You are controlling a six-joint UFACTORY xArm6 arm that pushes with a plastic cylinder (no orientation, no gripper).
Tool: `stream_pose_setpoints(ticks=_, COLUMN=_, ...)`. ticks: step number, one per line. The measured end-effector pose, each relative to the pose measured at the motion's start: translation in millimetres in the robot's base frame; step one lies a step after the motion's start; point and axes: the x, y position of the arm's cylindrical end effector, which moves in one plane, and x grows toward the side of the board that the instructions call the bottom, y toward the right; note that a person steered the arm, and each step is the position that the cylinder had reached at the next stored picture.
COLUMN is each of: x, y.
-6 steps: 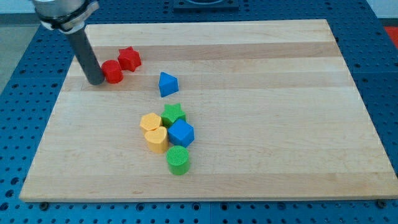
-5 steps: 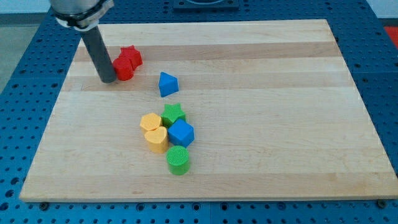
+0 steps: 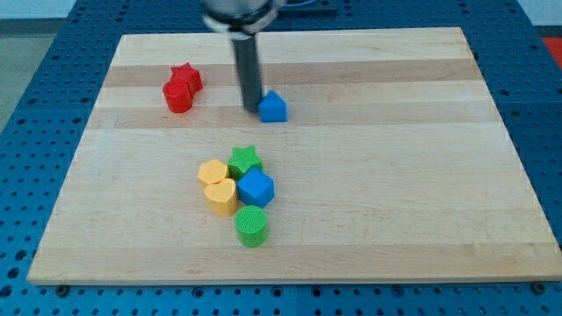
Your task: Put the triangle parallel to red circle
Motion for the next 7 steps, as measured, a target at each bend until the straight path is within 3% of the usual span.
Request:
stream_pose_setpoints(ticks=1, x=-2, y=27)
stream_pose_setpoints(ticks=4, x=69, y=10)
stream_pose_setpoints(ticks=7, x=16, y=44)
